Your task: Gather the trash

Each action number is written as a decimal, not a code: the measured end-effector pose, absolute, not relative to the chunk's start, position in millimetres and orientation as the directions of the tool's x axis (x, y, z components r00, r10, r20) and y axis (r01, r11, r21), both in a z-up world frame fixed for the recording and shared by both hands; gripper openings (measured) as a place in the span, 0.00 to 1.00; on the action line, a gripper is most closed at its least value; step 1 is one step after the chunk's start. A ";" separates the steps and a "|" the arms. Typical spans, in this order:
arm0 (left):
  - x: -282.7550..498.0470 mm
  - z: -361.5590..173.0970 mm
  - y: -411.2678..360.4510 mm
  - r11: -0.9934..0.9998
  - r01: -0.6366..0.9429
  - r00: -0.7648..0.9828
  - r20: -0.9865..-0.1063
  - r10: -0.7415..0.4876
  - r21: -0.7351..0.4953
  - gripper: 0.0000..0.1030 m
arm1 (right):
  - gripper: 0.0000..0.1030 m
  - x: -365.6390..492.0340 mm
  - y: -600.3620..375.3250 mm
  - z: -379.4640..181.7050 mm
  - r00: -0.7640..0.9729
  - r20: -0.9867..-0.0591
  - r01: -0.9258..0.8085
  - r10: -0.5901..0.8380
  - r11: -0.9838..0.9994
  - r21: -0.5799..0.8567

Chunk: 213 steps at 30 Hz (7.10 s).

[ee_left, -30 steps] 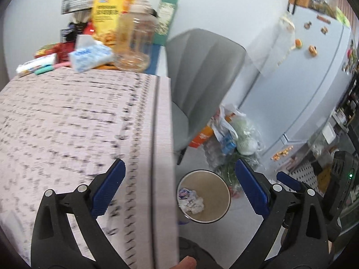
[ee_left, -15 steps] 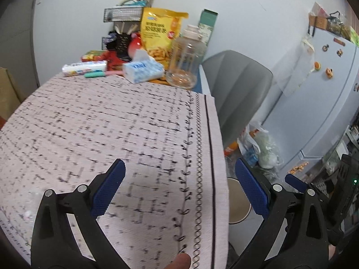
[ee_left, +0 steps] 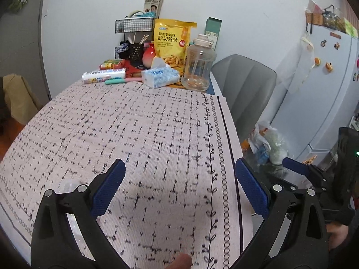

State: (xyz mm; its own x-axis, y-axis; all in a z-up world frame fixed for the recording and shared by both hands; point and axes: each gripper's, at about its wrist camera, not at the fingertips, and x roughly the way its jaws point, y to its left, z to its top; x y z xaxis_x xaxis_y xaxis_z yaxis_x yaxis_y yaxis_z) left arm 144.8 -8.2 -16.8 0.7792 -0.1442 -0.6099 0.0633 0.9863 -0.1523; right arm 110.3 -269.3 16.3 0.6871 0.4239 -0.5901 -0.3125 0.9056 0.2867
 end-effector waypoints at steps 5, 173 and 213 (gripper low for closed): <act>131.1 -21.2 15.5 0.986 -0.005 0.783 -0.614 -0.099 -0.165 0.94 | 0.92 105.2 -252.7 15.0 0.665 -0.591 -0.354 0.457 0.889 0.290; 290.2 -125.4 -298.7 0.904 0.375 0.465 -0.802 -0.376 -0.206 0.72 | 0.47 161.1 -552.7 -155.4 0.630 -0.739 0.206 0.241 0.865 0.457; 202.2 -12.7 -122.2 0.938 0.174 0.715 -0.616 -0.330 -0.301 0.94 | 0.92 114.0 -451.6 -16.7 0.729 -0.653 0.083 0.205 0.921 0.382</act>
